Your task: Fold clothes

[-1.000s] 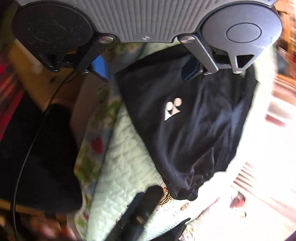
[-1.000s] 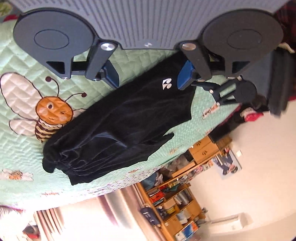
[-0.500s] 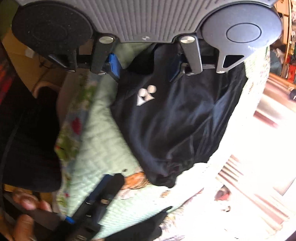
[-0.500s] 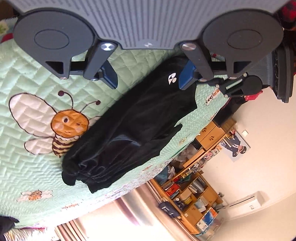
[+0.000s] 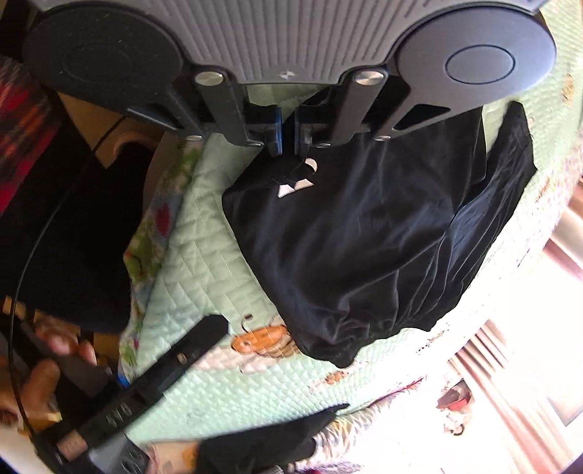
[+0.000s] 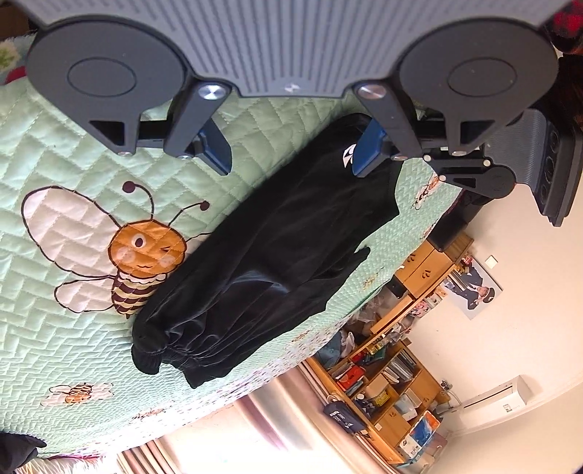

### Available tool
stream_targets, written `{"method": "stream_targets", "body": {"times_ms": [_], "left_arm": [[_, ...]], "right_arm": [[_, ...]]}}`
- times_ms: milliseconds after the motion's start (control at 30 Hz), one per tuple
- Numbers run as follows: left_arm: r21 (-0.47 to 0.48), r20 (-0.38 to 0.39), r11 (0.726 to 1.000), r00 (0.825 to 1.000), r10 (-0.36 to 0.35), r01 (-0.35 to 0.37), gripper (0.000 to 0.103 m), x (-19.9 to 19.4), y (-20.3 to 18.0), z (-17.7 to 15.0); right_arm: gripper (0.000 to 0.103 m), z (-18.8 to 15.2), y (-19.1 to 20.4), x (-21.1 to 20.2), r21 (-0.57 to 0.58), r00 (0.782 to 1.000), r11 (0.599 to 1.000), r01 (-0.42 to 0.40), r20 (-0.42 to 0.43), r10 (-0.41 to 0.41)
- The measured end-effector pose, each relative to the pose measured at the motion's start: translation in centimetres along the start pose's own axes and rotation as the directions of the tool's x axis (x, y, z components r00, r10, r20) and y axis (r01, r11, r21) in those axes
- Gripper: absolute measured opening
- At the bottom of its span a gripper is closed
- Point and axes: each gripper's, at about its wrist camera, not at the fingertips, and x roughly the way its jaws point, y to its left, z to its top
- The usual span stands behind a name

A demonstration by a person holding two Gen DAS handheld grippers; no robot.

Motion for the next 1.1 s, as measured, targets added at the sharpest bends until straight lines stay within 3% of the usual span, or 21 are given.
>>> {"method": "stream_targets", "body": {"times_ms": [200, 267, 367, 467, 567, 700, 767, 867, 1100], "left_arm": [[-0.217, 0.114, 0.974, 0.990, 0.087, -0.061, 0.005, -1.7, 3.5, 0.1], [-0.270, 0.145, 0.959, 0.981, 0.130, -0.087, 0.005, -2.4, 4.5, 0.2], [-0.312, 0.184, 0.944, 0.968, 0.170, -0.106, 0.005, -3.3, 5.2, 0.2], [-0.337, 0.207, 0.936, 0.962, 0.181, -0.103, 0.005, -3.9, 5.7, 0.3], [-0.338, 0.231, 0.936, 0.956, 0.184, -0.098, 0.005, -4.4, 5.7, 0.5], [-0.339, 0.247, 0.938, 0.955, 0.162, -0.071, 0.005, -4.7, 5.8, 0.7], [-0.341, 0.249, 0.938, 0.955, 0.158, -0.066, 0.005, -4.8, 6.0, 0.7], [-0.362, 0.256, 0.931, 0.954, 0.154, -0.054, 0.006, -4.7, 6.6, 0.6], [-0.421, 0.276, 0.907, 0.949, 0.153, -0.023, 0.006, -4.5, 9.0, -0.4]], "right_arm": [[0.074, 1.0, 0.3, -0.4, -0.082, 0.996, 0.994, 0.077, 0.041, -0.074], [0.074, 1.5, 0.7, -0.5, -0.173, 0.988, 0.973, 0.150, 0.068, -0.140], [0.074, 2.5, 1.3, 0.0, -0.325, 0.963, 0.907, 0.268, 0.108, -0.246], [0.074, 4.2, 0.6, 0.8, -0.355, 0.959, 0.890, 0.285, 0.104, -0.265], [0.074, 6.5, -1.6, 1.9, -0.239, 0.964, 0.934, 0.265, 0.085, -0.252], [0.074, 9.3, -4.7, 3.6, -0.053, 0.955, 0.955, 0.293, 0.058, -0.290], [0.074, 10.7, -6.3, 4.3, 0.043, 0.964, 0.966, 0.253, 0.070, -0.256], [0.074, 12.7, -8.2, 5.9, 0.113, 0.966, 0.964, 0.239, 0.078, -0.248], [0.074, 15.1, -11.4, 9.7, 0.215, 0.959, 0.937, 0.276, 0.004, -0.284]]}}
